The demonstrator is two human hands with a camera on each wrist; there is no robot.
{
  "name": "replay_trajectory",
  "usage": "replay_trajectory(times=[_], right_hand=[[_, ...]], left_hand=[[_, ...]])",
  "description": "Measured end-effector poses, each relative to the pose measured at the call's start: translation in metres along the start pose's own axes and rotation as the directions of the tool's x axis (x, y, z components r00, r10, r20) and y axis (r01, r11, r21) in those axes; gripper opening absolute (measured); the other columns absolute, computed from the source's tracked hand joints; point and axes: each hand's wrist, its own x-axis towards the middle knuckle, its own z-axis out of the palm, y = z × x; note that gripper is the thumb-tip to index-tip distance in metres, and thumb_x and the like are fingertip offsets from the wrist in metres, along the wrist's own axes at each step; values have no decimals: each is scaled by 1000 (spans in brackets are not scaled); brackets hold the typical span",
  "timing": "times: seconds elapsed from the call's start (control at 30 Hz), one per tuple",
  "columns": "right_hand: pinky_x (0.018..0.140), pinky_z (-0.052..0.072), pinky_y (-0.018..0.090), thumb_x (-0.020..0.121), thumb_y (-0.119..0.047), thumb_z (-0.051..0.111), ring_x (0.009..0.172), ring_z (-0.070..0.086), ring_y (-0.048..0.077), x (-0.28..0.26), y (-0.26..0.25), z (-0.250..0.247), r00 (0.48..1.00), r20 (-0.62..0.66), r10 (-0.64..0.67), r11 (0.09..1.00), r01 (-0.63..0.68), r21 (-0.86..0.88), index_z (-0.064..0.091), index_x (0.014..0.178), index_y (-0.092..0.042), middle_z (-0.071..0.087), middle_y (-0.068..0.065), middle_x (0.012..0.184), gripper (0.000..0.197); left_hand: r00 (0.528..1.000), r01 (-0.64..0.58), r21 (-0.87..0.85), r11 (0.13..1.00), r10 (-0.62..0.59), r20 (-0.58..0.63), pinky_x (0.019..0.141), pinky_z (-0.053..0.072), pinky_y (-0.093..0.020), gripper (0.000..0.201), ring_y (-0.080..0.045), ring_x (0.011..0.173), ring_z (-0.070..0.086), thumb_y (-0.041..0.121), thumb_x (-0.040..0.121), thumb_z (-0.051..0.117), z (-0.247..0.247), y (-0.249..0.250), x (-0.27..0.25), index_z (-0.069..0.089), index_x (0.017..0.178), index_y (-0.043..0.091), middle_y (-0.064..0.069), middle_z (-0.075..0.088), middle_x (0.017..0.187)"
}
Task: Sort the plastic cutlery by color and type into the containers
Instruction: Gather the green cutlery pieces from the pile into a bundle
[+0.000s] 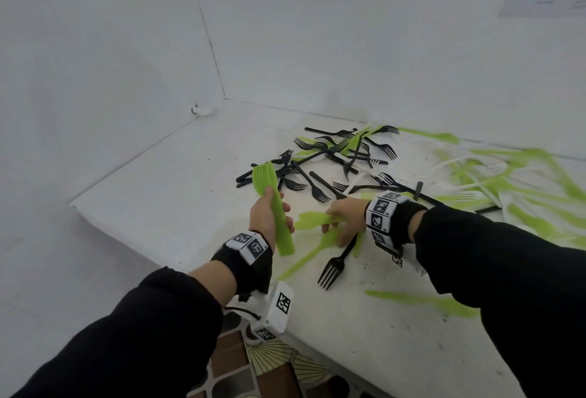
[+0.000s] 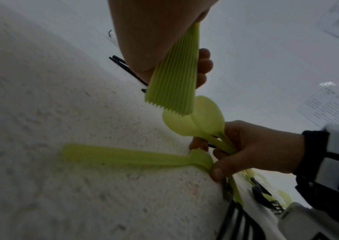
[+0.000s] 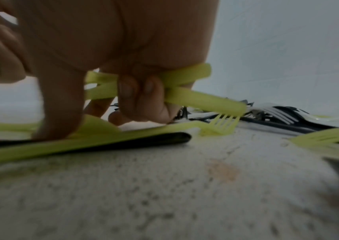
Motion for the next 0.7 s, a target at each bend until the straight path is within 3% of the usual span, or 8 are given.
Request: replay_trajectory(times=[0.17,0.27,0.4,0.5,0.6,0.7], right_hand=[[103,34,28,87,-40,60,126,45,21,-9,8,-18,991,-83,105,994,-101,49,39,139,-13,47,4,138,62],[107,29,26,90,-36,56,132,38,20,-19,23,-41,957,-261,125,992,-112,62,35,142,-12,39,6,146,61],[103,29,25,91,-24,56,127,42,23,-32,36,-68,892,-444,80,996,-92,-5,44,136,-7,48,10,137,50],[102,38,34,89,-19,54,120,49,25,-41,46,-83,852,-520,52,993,-98,-61,53,129,-11,55,8,128,41],[99,42,35,87,-17,53,116,51,21,-45,47,-92,886,-464,1,981,-91,-173,60,122,-19,57,1,123,36],[93,41,27,86,-10,54,109,55,22,-39,40,-95,917,-393,-73,978,-11,-206,64,117,-15,59,4,118,33]], left_hand=[[1000,-13,16,1000,12,18,45,40,-23,33,-15,39,43,37,99,36,5,2,1,50,83,12,-3,48,66],[999,-49,35,998,50,-3,49,41,-25,31,-17,42,45,34,98,38,10,5,5,51,83,10,-5,50,65],[993,-108,80,991,112,-45,50,39,-26,32,-18,47,43,33,98,38,16,6,12,52,82,10,-6,51,64],[991,-113,108,988,120,-59,49,37,-26,30,-19,48,42,32,97,38,22,8,17,51,81,10,-6,50,65],[996,-88,130,988,89,-3,52,41,-27,27,-19,49,45,29,97,38,32,10,19,49,83,9,-6,49,66],[994,-3,135,991,-11,105,55,44,-28,26,-20,48,48,27,96,39,47,10,19,49,80,9,-6,48,64]])
